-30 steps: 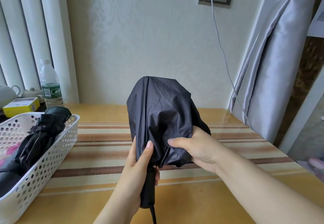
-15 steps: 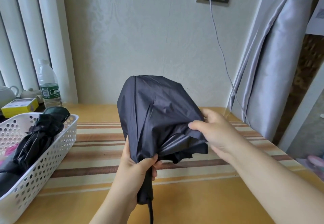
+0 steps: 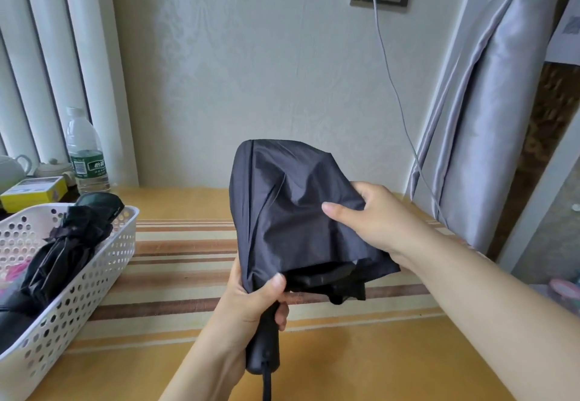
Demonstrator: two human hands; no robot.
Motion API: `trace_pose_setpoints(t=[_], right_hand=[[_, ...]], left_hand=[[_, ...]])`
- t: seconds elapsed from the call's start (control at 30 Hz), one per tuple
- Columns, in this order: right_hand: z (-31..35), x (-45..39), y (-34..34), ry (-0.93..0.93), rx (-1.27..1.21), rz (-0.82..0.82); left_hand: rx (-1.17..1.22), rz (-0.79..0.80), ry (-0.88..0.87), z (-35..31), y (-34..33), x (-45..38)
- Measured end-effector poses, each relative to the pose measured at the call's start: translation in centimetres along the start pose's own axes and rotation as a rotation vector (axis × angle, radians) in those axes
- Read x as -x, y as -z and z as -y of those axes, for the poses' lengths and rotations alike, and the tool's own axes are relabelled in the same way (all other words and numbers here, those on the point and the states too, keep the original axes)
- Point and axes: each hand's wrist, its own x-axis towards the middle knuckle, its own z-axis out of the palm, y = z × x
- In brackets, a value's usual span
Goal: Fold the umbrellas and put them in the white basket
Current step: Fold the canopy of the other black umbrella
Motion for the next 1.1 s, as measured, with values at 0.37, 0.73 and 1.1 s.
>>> trace_pose_setpoints(t=[0.37,0.73,1.1], right_hand=[[-1.4,-0.6,1.2,0.045,-0.022,0.013],[-3.2,-0.6,0.6,0.019,-0.173,0.060],[-3.3,-0.2,1.1,0.015,-0.258,0.094]], left_hand=[[0.170,0.094,0.053,-0.1,0.5,0.0],[0.589,0.183,0.182,-0.8,0.0,0.3],[0.440,0.086,0.099,-0.8,0.0,0.3]])
